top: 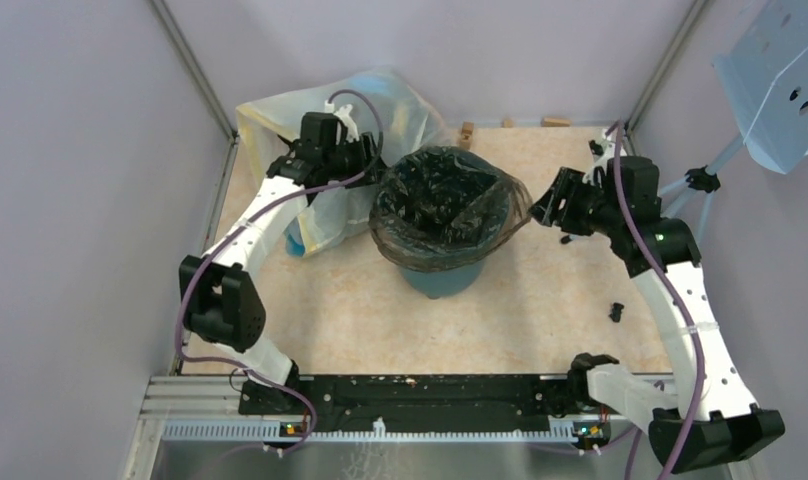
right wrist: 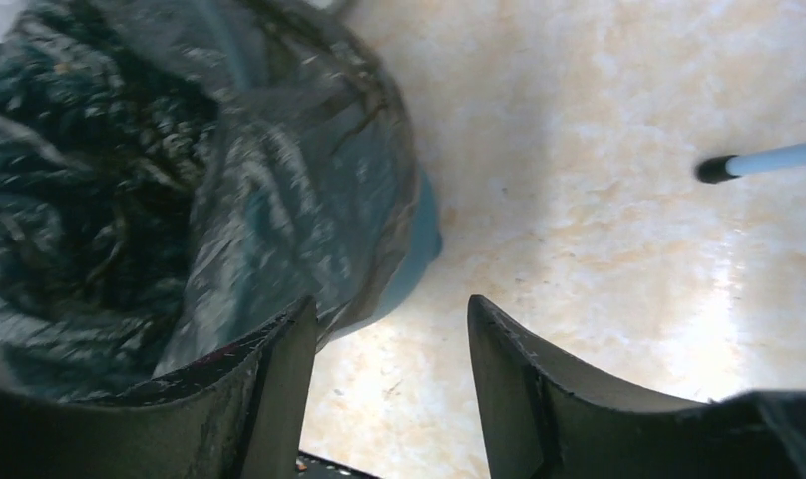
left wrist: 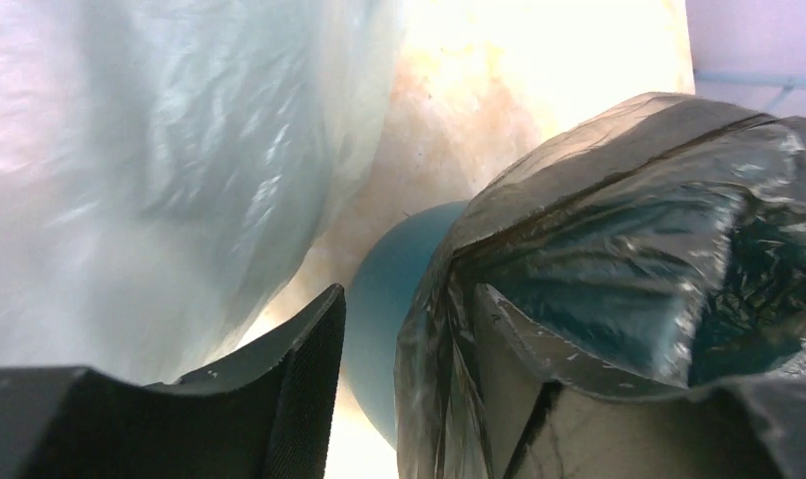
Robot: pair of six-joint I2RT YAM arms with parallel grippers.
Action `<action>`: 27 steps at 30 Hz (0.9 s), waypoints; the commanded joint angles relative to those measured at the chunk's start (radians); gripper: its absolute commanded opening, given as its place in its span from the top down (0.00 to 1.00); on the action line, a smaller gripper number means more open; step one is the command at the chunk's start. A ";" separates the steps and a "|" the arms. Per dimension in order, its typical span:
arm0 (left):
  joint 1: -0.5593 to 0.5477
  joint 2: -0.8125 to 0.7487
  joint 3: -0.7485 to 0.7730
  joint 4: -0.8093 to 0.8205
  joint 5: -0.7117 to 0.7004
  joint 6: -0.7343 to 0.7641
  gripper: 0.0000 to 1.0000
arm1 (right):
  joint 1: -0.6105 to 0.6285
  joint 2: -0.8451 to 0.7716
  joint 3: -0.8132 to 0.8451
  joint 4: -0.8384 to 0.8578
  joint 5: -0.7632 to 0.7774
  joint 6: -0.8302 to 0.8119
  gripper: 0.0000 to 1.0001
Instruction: Put the trash bags into the trash bin
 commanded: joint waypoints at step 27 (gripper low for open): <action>0.123 -0.712 -0.788 0.312 0.333 -0.685 0.36 | -0.009 -0.070 -0.293 0.316 -0.323 0.392 1.00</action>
